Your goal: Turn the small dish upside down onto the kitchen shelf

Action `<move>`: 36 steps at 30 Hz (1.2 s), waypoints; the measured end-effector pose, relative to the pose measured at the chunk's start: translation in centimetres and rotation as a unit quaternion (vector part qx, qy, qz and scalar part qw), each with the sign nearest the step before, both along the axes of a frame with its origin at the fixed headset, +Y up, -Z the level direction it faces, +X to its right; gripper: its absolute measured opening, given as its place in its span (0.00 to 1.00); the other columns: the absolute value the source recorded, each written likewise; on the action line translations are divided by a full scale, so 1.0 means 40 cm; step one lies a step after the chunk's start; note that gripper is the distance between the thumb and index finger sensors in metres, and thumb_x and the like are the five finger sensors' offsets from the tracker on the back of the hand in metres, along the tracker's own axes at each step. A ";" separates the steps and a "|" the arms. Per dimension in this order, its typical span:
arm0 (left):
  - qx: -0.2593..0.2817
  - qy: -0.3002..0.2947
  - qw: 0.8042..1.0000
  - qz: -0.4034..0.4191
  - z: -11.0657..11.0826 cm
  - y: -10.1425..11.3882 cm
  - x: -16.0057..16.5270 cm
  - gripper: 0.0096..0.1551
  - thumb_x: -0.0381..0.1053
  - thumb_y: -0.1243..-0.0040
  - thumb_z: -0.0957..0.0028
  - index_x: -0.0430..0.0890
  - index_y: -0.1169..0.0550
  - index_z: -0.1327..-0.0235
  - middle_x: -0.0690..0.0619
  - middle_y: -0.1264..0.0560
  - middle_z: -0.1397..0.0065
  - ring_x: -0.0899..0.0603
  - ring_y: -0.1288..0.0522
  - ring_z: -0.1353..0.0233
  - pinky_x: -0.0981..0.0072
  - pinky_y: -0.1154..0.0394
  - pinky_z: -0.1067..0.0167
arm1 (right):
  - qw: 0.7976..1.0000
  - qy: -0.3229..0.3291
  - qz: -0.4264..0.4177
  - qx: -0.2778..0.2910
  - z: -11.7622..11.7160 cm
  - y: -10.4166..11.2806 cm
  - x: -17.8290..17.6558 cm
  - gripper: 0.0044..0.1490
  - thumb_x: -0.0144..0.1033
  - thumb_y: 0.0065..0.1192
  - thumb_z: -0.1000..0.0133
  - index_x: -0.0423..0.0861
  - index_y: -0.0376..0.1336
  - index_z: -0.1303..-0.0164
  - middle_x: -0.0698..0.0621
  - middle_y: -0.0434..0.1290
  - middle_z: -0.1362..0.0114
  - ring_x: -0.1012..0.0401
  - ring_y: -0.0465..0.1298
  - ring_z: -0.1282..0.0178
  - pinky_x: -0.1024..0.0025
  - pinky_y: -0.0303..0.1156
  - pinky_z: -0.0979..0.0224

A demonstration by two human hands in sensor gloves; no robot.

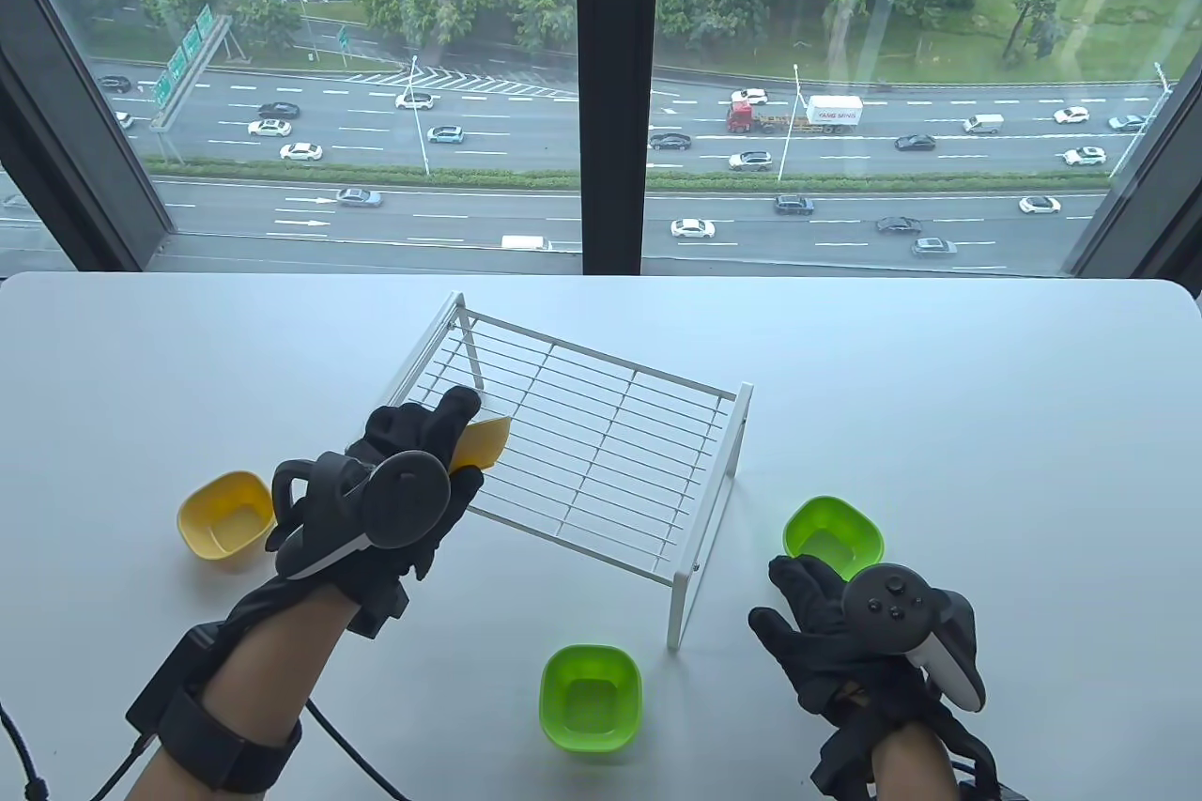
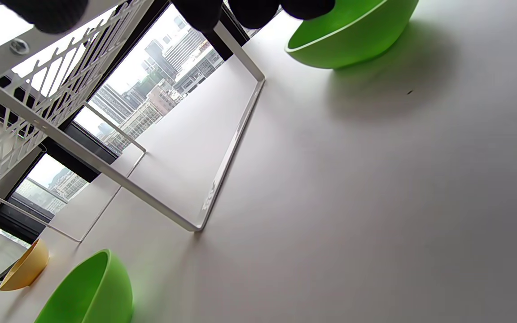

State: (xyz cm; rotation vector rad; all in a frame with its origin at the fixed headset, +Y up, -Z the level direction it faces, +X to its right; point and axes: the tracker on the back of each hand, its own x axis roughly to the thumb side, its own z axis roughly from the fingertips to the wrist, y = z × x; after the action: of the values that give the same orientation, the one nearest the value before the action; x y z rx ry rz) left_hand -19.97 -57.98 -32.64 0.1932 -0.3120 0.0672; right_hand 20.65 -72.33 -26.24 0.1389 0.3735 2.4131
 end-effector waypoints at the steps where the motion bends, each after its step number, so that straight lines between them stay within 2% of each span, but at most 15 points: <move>1: -0.002 0.002 1.000 0.000 -0.003 0.001 0.003 0.46 0.62 0.49 0.52 0.53 0.53 0.25 0.58 0.34 0.36 0.44 0.34 0.28 0.43 0.26 0.29 | 1.000 0.000 -0.001 0.000 0.000 0.000 0.000 0.52 0.68 0.48 0.46 0.49 0.43 0.18 0.41 0.42 0.13 0.40 0.46 0.16 0.33 0.42 0.22; 15: -0.013 0.035 0.999 -0.004 -0.036 0.016 0.045 0.51 0.64 0.43 0.54 0.53 0.54 0.25 0.59 0.34 0.36 0.44 0.32 0.30 0.46 0.23 0.31 | 1.000 0.002 -0.004 0.001 -0.006 0.004 0.002 0.53 0.69 0.47 0.45 0.50 0.42 0.18 0.41 0.42 0.12 0.40 0.46 0.16 0.34 0.42 0.21; 23: -0.022 0.072 0.997 0.034 -0.067 0.015 0.047 0.51 0.63 0.41 0.54 0.61 0.55 0.26 0.58 0.33 0.37 0.44 0.30 0.32 0.47 0.22 0.33 | 1.000 0.004 -0.006 0.001 -0.007 0.006 0.003 0.53 0.69 0.47 0.45 0.50 0.42 0.18 0.41 0.42 0.12 0.40 0.46 0.16 0.33 0.42 0.21; 28: -0.025 0.080 0.995 0.047 -0.086 0.011 0.074 0.51 0.63 0.41 0.54 0.65 0.57 0.25 0.58 0.33 0.37 0.45 0.29 0.33 0.51 0.19 0.35 | 1.000 0.011 -0.005 -0.008 -0.010 0.006 0.002 0.50 0.66 0.47 0.44 0.51 0.42 0.17 0.41 0.41 0.12 0.40 0.46 0.16 0.34 0.42 0.21; 33: -0.021 0.096 0.993 0.064 -0.117 0.017 0.111 0.49 0.63 0.42 0.54 0.61 0.52 0.24 0.58 0.32 0.39 0.46 0.26 0.36 0.54 0.16 0.38 | 1.000 0.017 -0.002 -0.009 -0.008 0.006 -0.001 0.50 0.66 0.46 0.44 0.51 0.42 0.17 0.41 0.41 0.12 0.41 0.46 0.16 0.34 0.42 0.21; 36: -0.039 0.120 0.987 0.096 -0.144 0.022 0.127 0.47 0.63 0.42 0.54 0.57 0.48 0.24 0.56 0.31 0.37 0.45 0.23 0.37 0.55 0.14 0.41 | 1.000 0.019 -0.003 -0.009 -0.007 0.006 -0.002 0.50 0.67 0.46 0.44 0.51 0.42 0.17 0.41 0.41 0.12 0.40 0.45 0.16 0.34 0.43 0.21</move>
State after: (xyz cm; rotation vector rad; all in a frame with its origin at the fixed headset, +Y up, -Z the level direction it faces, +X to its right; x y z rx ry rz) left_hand -14.89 -57.08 -38.42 0.1513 -0.0496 0.2455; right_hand 20.59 -72.08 -26.50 0.1766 0.4111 2.4039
